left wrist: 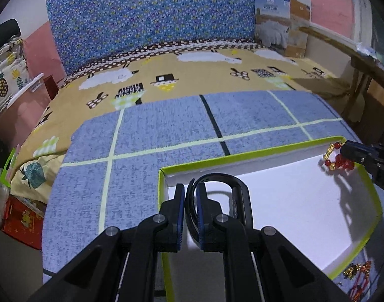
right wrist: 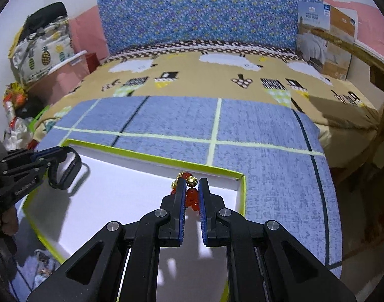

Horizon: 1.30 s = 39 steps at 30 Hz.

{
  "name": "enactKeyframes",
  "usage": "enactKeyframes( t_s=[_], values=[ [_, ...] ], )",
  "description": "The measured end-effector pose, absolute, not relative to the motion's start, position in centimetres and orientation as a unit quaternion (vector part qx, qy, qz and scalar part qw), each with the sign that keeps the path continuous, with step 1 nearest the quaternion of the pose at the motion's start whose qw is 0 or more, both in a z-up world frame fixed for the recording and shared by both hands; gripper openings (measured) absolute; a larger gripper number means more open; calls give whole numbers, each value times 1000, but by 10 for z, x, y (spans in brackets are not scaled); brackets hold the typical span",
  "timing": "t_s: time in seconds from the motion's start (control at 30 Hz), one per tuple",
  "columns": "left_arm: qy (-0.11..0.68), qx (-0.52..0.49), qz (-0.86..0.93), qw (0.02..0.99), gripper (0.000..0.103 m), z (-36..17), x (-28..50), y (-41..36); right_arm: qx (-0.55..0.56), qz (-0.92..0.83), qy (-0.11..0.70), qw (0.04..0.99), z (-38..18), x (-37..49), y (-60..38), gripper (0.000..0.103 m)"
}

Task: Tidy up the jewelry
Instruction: 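Carry both items into the green box and open both grippers, then grasp the light-blue coil hair tie with the left gripper while the right gripper grasps the red tasseled bead string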

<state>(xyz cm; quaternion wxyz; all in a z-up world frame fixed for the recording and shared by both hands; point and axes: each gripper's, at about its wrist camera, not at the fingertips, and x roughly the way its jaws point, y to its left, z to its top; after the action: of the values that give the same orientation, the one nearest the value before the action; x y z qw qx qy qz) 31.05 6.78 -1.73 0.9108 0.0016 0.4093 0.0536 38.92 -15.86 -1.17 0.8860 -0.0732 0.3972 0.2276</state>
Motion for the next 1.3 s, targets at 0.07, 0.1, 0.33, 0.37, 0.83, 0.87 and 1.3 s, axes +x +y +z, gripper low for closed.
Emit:
enactKeyframes(
  t_s=[0.07, 0.1, 0.33, 0.37, 0.83, 0.87, 1.3],
  values=[
    [417, 1, 54, 907, 10, -22, 314, 66, -72, 225, 403, 884, -16, 393, -160, 10],
    [420, 2, 56, 906, 10, -24, 316, 66, -70, 225, 405, 883, -17, 395, -160, 10],
    [418, -7, 57, 907, 11, -25, 318, 66, -74, 223, 403, 884, -16, 391, -161, 14],
    [416, -10, 56, 907, 12, -25, 317, 67, -74, 223, 400, 886, -14, 389, -162, 18],
    [360, -56, 24, 931, 25, 9, 259, 74, -38, 232, 346, 908, 28, 324, -183, 27],
    [354, -58, 23, 933, 25, 12, 252, 74, -36, 232, 340, 910, 31, 314, -186, 27],
    [300, -57, 1, 952, 24, 33, 133, 60, -27, 236, 298, 925, 50, 196, -208, 27]
  ],
)
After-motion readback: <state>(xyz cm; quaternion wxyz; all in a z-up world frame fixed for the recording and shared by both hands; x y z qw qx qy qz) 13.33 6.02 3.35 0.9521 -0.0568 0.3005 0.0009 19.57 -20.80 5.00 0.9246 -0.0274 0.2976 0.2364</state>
